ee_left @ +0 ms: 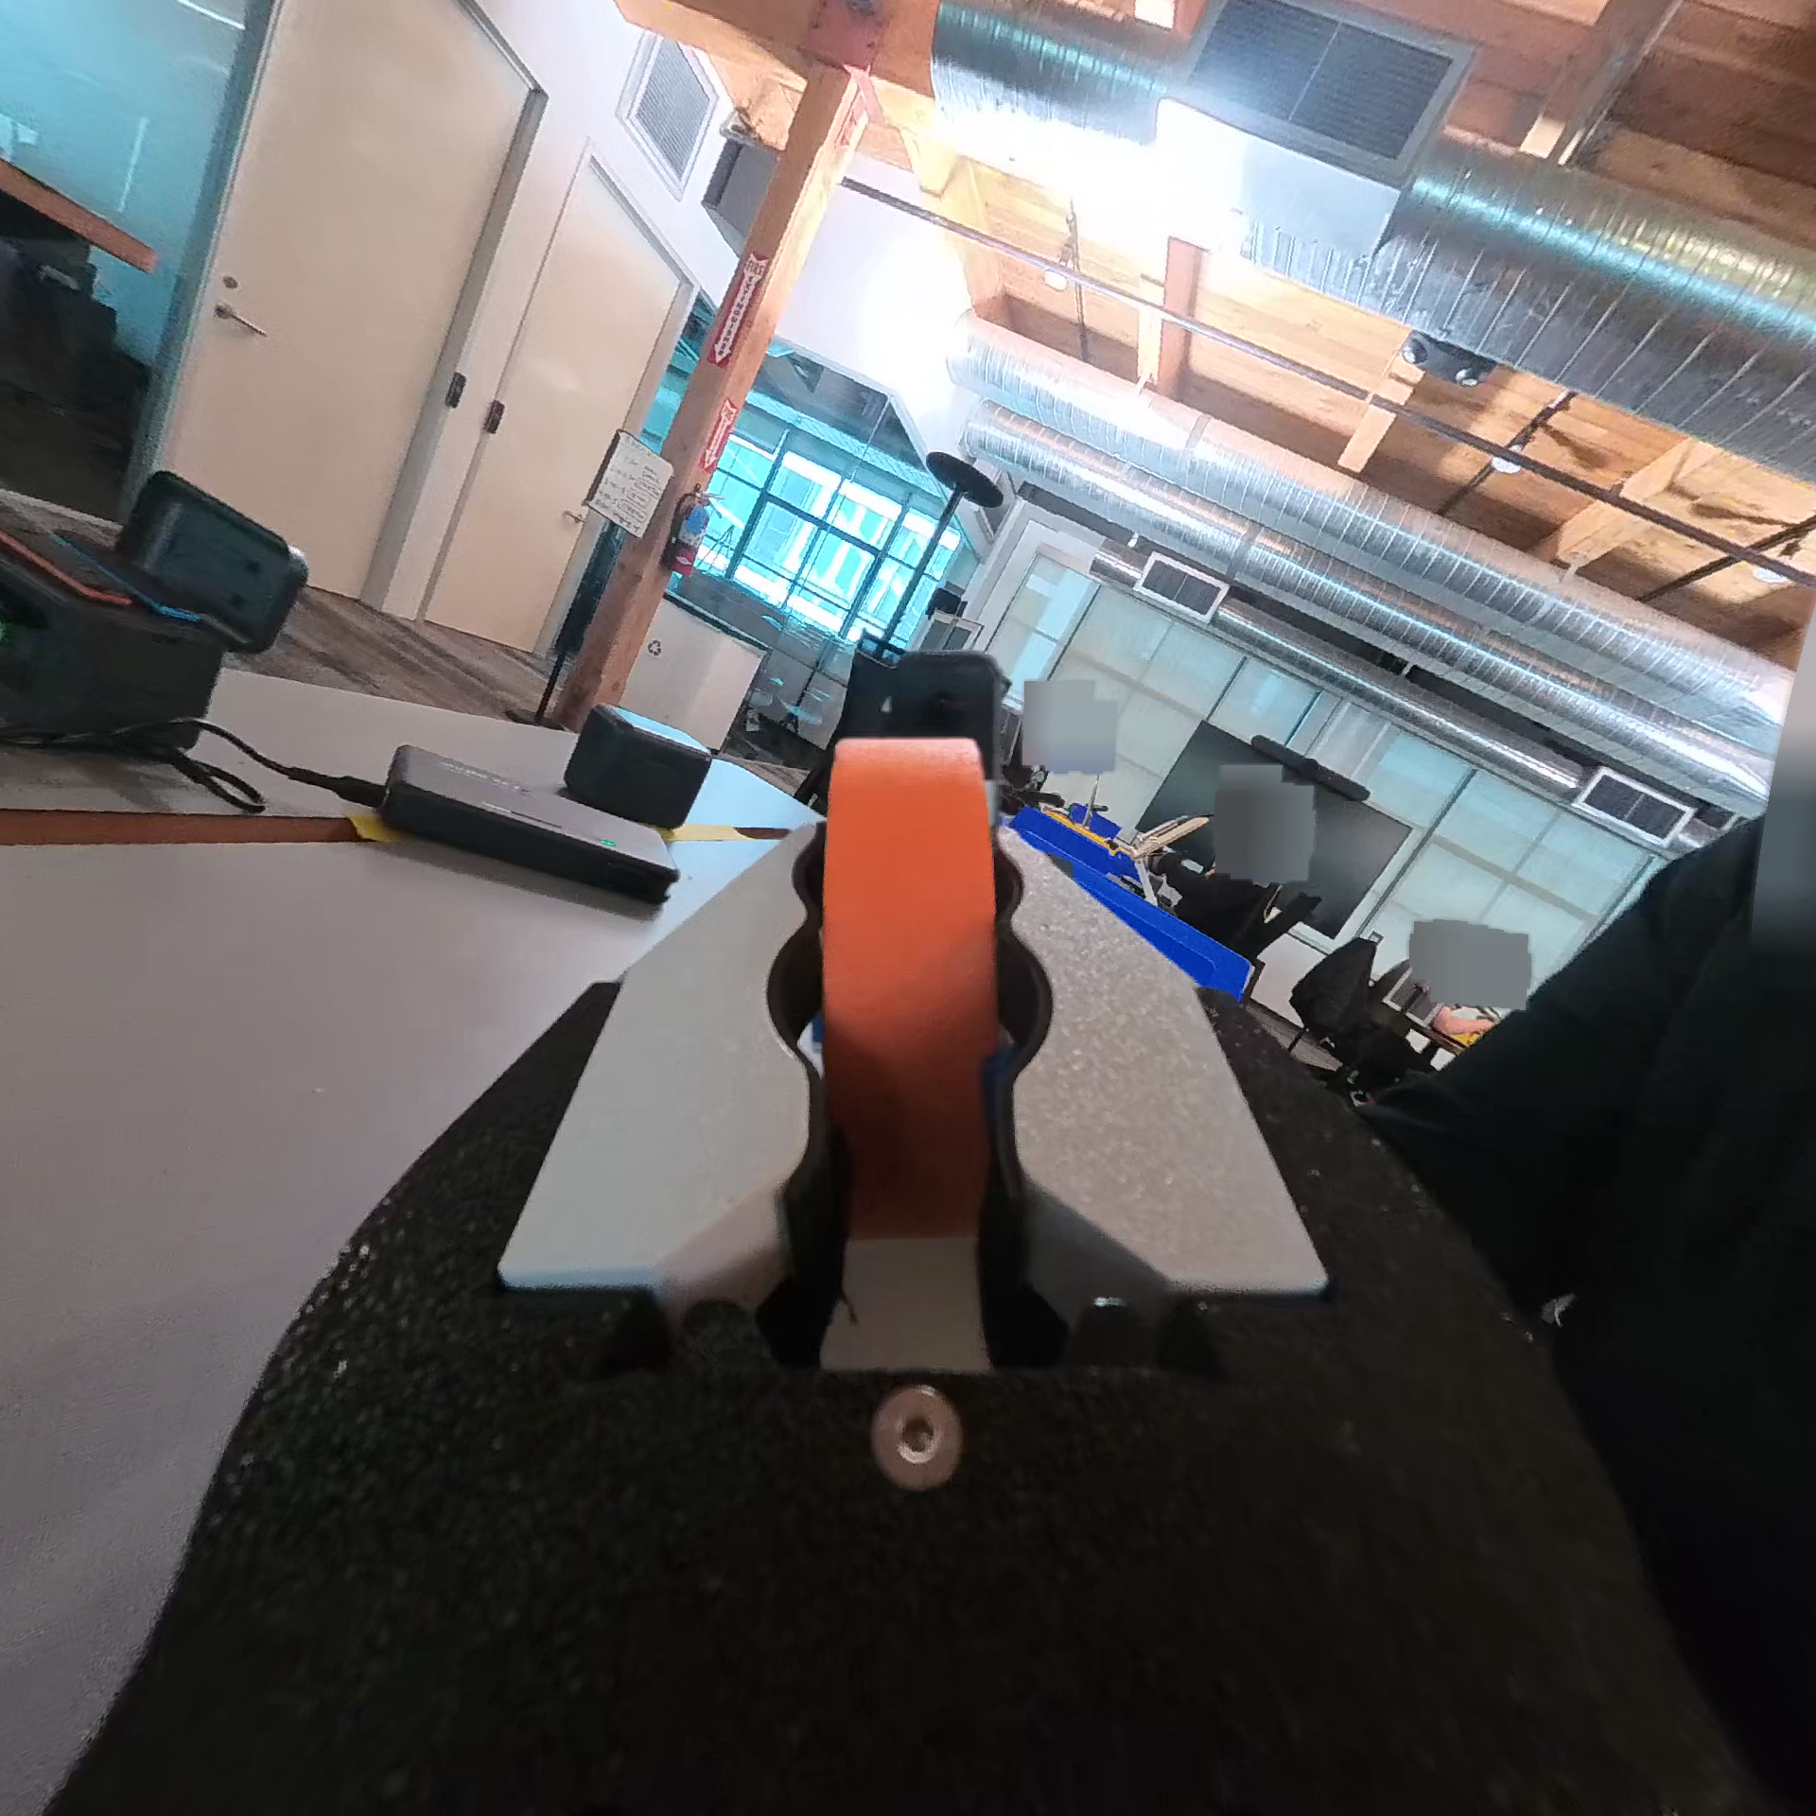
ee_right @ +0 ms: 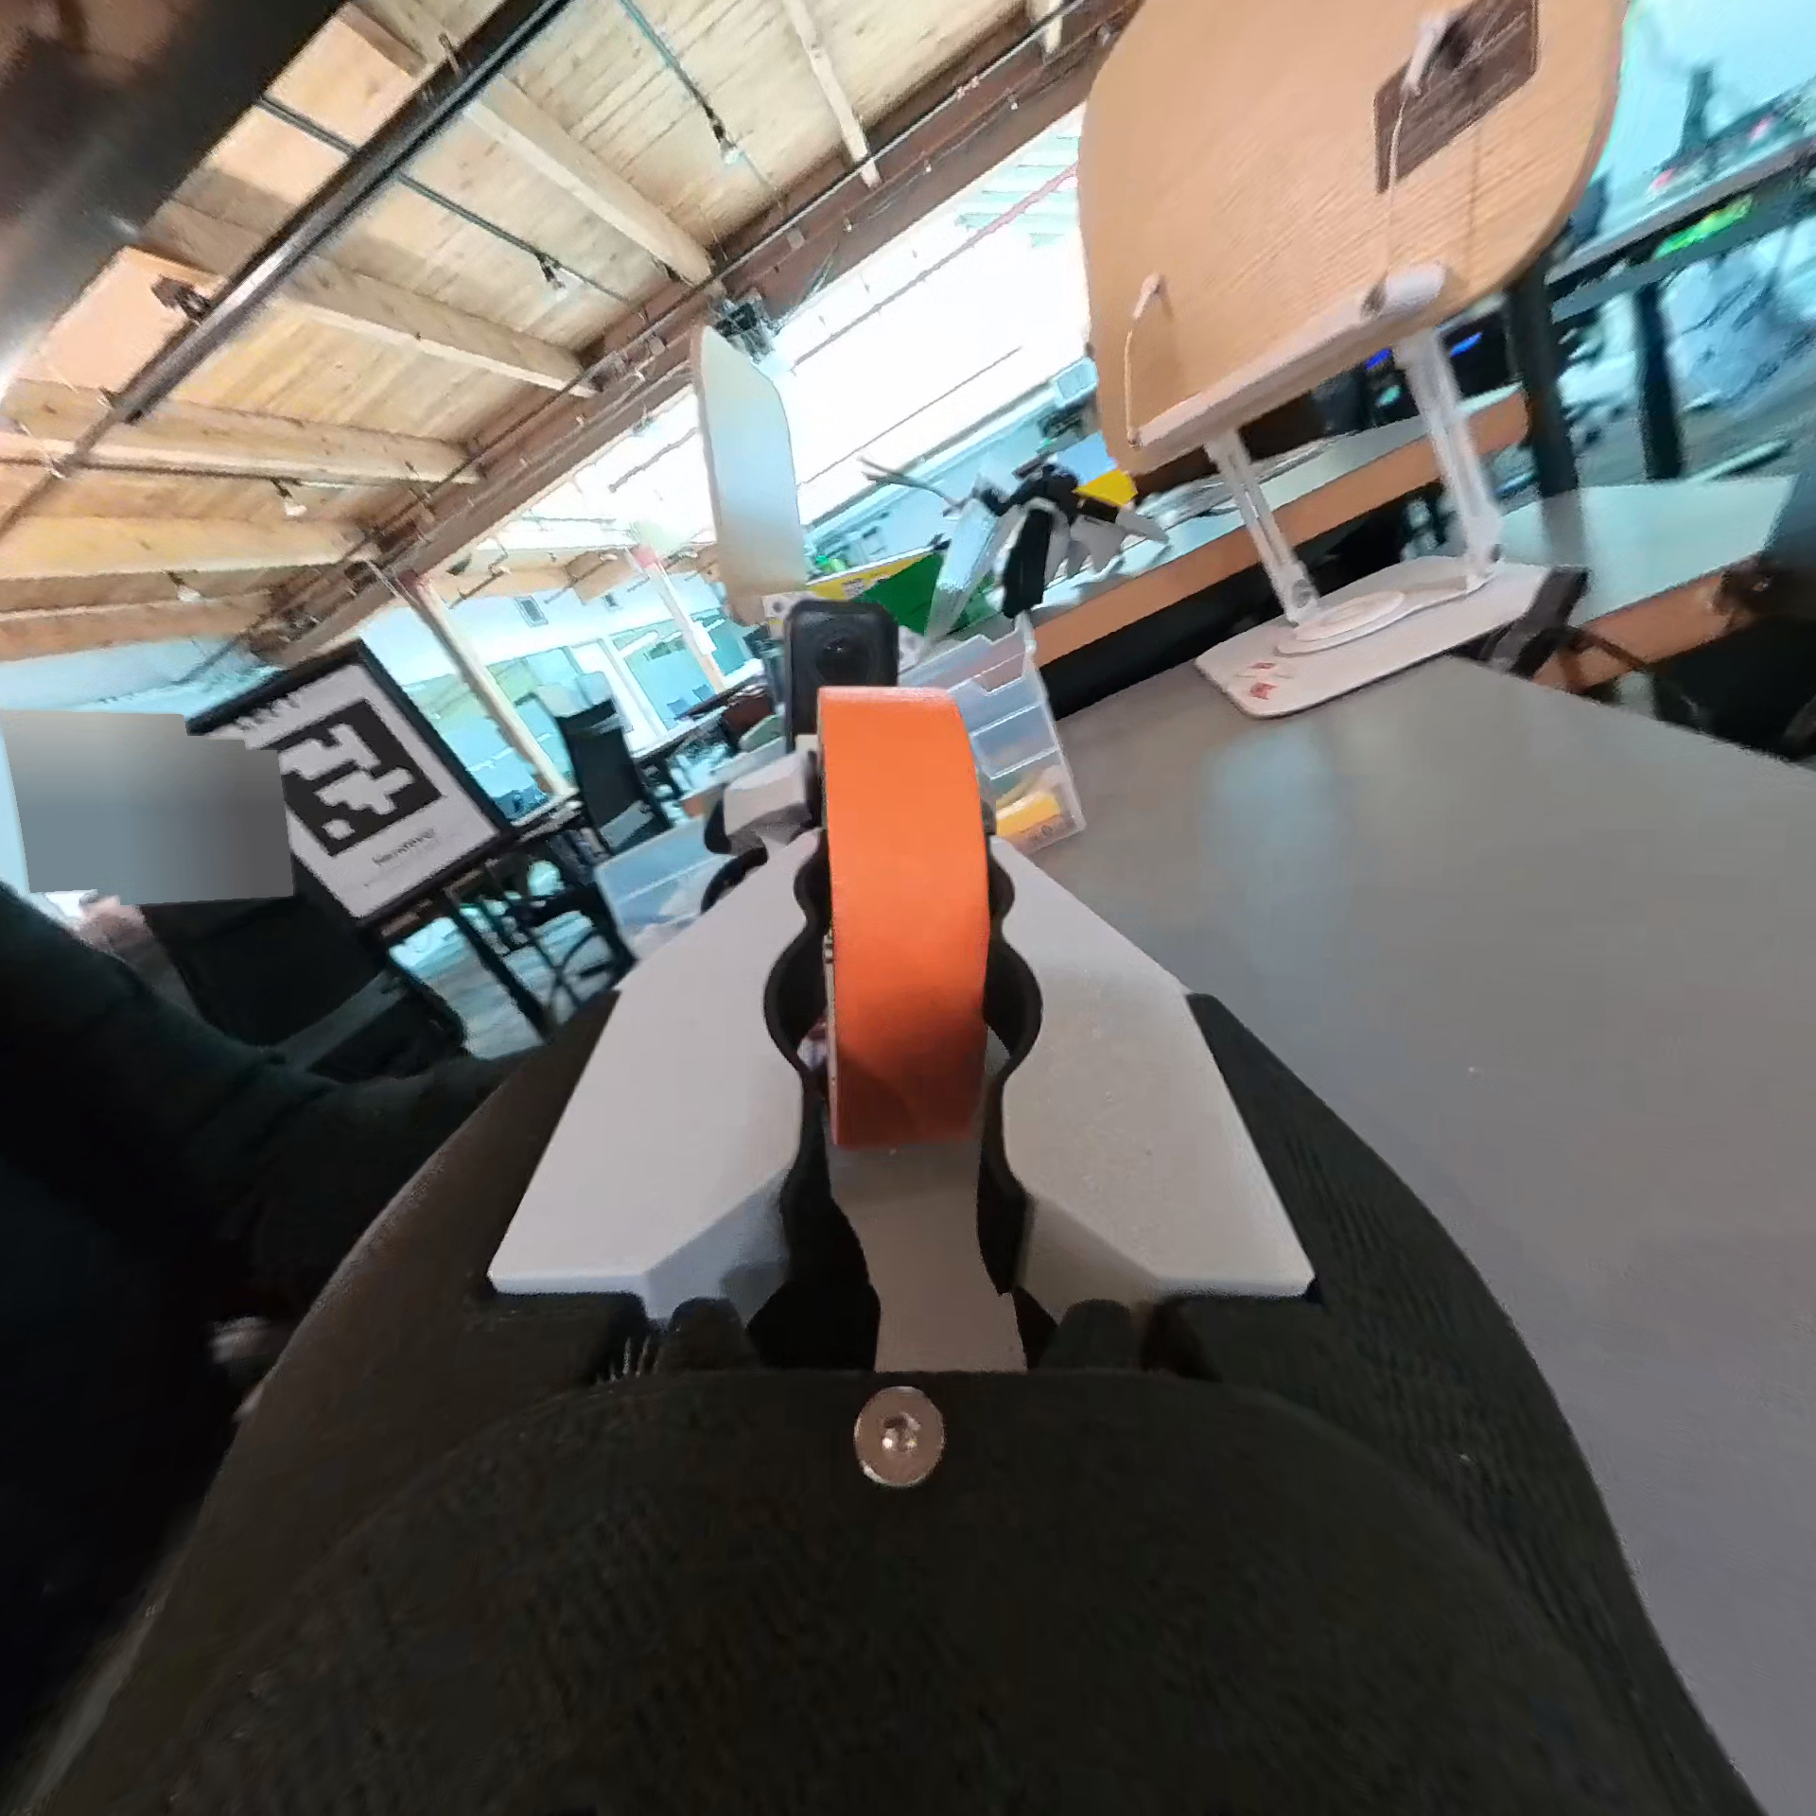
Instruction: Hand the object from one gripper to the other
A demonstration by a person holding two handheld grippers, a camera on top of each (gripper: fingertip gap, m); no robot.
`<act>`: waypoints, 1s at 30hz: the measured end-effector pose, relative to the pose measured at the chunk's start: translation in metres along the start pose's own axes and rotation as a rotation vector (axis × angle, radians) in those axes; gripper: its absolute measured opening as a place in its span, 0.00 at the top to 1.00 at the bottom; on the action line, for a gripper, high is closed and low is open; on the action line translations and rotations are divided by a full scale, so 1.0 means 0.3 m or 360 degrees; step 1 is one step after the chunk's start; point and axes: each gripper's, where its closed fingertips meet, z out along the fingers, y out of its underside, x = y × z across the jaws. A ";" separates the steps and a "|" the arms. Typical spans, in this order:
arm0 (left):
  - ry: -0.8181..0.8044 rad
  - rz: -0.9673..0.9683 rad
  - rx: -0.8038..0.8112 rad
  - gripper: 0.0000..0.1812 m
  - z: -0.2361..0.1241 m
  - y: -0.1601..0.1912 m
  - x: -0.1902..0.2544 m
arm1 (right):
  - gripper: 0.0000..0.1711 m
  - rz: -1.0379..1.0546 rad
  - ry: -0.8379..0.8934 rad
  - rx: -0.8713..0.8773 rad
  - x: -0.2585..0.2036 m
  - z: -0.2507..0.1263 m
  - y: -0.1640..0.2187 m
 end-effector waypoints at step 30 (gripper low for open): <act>0.0200 -0.1255 0.0366 0.77 -0.018 -0.028 -0.094 | 0.84 -0.2552 0.1161 -0.0474 0.035 0.047 0.015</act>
